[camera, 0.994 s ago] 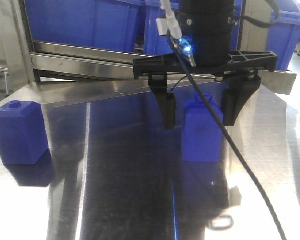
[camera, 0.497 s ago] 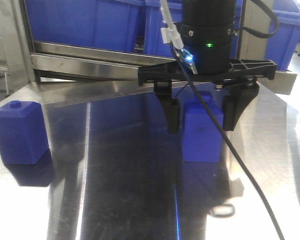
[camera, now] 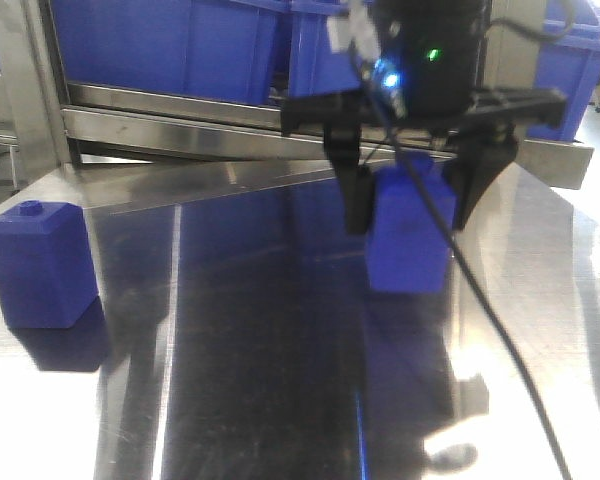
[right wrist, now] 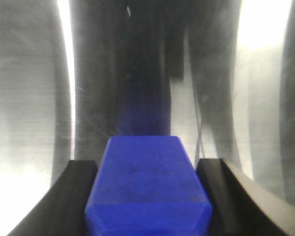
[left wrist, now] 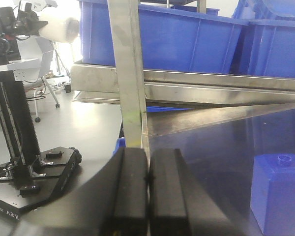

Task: Pick and sort blue part to right shelf
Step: 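Raise the held blue part with the right gripper and pull it back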

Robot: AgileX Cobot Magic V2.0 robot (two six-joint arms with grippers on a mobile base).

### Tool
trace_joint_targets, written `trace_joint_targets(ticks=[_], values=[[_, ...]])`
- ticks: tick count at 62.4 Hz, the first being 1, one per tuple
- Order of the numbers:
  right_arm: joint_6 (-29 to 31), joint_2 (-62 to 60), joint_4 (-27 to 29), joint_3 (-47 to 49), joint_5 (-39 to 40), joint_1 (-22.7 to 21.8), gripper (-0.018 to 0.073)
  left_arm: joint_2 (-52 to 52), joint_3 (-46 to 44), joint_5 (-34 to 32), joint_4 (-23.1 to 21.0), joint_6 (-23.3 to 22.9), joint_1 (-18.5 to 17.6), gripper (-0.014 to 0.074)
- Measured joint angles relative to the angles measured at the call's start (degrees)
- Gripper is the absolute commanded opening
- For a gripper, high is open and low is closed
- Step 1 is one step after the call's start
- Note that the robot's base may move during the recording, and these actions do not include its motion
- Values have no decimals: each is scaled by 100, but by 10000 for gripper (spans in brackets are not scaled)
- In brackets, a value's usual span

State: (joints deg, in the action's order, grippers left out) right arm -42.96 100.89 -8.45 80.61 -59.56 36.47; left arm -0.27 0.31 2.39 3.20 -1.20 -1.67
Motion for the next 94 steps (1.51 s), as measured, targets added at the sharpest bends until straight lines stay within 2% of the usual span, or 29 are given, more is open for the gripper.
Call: trace_joint_targets(ticks=[9, 21, 39, 49, 60, 66, 78, 94], values=[[623, -760, -52, -713, 596, -62, 343, 0, 0, 0, 0, 0, 0, 134], [1582, -1846, 77, -1946, 1480, -414, 343, 0, 0, 0, 0, 0, 0, 134], [3418, -3321, 845, -3571, 2812, -1338, 343, 0, 0, 0, 0, 0, 0, 134], [4262, -4124, 1059, -4244, 3382, -1902, 343, 0, 0, 0, 0, 0, 0, 134], [4481, -5116, 1081, -4944, 4026, -2498, 343, 0, 0, 0, 0, 0, 0, 134], [4495, -5703, 1084, -5279, 4305, -2664, 343, 0, 0, 0, 0, 0, 0, 134], [4502, -6957, 1082, -5861, 4510, -2726, 343, 0, 0, 0, 0, 0, 0, 134], [4502, -8397, 749, -6139, 4510, -2726, 343, 0, 0, 0, 0, 0, 0, 134]])
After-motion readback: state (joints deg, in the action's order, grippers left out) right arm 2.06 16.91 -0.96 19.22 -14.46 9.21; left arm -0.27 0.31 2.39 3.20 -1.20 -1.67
